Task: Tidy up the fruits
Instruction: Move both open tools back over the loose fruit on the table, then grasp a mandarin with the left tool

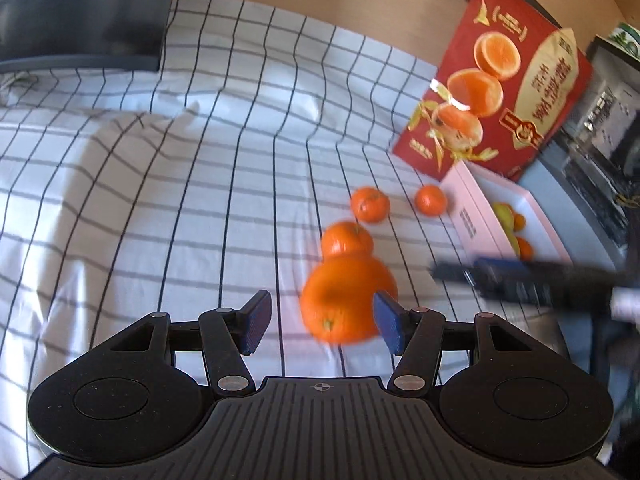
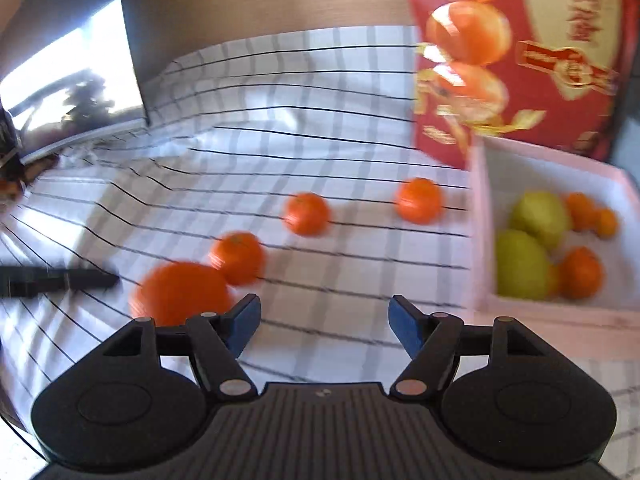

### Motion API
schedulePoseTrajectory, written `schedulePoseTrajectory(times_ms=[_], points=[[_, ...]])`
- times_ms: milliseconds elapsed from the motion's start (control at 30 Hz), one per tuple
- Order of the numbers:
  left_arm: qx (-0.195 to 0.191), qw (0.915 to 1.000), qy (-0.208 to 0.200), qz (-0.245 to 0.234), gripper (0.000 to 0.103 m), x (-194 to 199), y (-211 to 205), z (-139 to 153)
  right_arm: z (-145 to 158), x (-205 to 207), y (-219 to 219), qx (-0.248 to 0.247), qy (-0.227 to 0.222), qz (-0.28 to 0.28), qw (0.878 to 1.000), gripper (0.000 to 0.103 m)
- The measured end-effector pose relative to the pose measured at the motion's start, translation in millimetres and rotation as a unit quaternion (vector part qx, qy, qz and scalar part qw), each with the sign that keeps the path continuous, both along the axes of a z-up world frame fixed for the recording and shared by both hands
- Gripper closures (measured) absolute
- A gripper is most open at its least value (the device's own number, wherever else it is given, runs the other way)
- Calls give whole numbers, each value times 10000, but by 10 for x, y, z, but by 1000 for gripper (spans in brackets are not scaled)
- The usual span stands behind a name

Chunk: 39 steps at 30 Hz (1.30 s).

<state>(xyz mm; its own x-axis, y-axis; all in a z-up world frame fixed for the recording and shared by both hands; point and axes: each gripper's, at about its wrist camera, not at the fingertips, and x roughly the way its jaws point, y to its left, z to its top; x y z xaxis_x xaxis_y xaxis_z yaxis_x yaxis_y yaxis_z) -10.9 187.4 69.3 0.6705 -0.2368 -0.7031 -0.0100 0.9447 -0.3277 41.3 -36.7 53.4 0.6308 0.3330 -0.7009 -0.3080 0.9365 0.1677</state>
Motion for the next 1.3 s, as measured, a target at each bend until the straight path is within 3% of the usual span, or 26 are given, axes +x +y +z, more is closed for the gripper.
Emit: schedulePoseTrajectory(times_ms=[233, 333, 533, 700, 767, 967, 1167, 1300], points=[[-61, 9997, 26, 224, 42, -205, 198, -64, 36, 276, 549, 514, 460, 644, 9955, 30], [-95, 9982, 48, 596, 42, -209, 394, -67, -70, 319, 743, 451, 531, 766, 9946, 21], [-300, 9945, 105, 994, 42, -137, 663, -99, -229, 280, 674, 1027, 1201, 807, 9841, 21], [-350, 9958, 113, 838, 42, -8, 616, -96, -308, 126, 562, 1388, 1345, 659, 9789, 21], [-345, 9970, 132, 681, 42, 59, 545, -100, -325, 80, 537, 1474, 1424, 700, 9763, 26], [-321, 9993, 208, 38, 42, 173, 260, -103, -208, -194, 345, 1233, 1029, 622, 9851, 30], [-375, 9987, 301, -185, 42, 168, 117, -158, -75, -469, 118, 541, 380, 348, 9972, 27], [-317, 9983, 394, -285, 42, 185, 39, -228, -34, -548, -10, 193, 177, 70, 9996, 26]])
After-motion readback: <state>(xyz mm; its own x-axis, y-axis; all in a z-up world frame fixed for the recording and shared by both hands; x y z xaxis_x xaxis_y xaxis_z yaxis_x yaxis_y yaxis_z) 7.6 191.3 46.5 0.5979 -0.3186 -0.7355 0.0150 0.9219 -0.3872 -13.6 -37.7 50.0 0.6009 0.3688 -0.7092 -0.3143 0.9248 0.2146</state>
